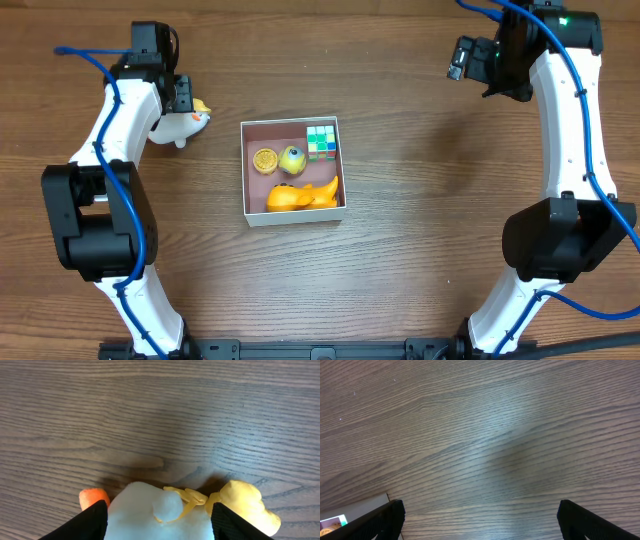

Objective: Pack container
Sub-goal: 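Lower the left gripper onto the white plush duck and grasp it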

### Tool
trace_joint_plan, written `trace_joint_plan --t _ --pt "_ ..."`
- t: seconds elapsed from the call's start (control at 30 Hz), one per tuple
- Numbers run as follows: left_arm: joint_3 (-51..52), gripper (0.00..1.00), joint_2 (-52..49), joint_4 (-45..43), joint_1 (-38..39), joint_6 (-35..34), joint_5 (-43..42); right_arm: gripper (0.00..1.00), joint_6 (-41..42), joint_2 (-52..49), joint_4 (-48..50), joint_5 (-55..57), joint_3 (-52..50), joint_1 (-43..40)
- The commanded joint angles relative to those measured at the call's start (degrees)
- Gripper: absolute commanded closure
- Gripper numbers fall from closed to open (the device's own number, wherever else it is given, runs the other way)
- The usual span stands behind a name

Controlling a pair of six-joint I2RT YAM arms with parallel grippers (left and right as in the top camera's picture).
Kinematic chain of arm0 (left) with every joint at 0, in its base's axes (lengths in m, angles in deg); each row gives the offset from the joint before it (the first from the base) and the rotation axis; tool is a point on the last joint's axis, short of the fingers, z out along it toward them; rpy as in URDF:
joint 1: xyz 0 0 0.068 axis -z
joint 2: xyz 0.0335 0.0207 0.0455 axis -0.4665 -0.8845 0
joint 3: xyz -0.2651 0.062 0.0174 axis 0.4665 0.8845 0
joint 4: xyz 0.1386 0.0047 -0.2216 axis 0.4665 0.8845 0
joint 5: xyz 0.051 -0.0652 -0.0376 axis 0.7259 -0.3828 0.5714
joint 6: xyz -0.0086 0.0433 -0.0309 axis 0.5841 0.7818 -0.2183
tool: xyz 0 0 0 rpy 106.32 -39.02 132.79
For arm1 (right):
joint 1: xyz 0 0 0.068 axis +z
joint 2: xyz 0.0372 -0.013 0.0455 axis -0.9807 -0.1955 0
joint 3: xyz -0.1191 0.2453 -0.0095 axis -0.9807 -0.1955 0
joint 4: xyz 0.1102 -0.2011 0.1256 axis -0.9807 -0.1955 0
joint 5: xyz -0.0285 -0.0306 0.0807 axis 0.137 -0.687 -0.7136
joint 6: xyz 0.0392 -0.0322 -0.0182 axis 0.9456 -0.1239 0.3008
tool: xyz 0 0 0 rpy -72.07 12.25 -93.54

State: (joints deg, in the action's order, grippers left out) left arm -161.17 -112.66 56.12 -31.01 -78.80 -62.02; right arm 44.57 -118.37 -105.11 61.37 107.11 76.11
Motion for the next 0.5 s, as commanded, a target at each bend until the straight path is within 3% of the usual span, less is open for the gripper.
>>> trace_joint_plan --t 0.0,0.47 --pt "0.4 0.37 -0.5 -0.7 0.2 0.7 -0.6 0.0 0.4 0.2 0.2 -0.3 1.4 -0.1" --pt "0.5 0.37 -3.8 -2.8 0.2 0.7 -1.7 0.0 0.4 0.2 0.2 -0.3 1.4 -0.1"
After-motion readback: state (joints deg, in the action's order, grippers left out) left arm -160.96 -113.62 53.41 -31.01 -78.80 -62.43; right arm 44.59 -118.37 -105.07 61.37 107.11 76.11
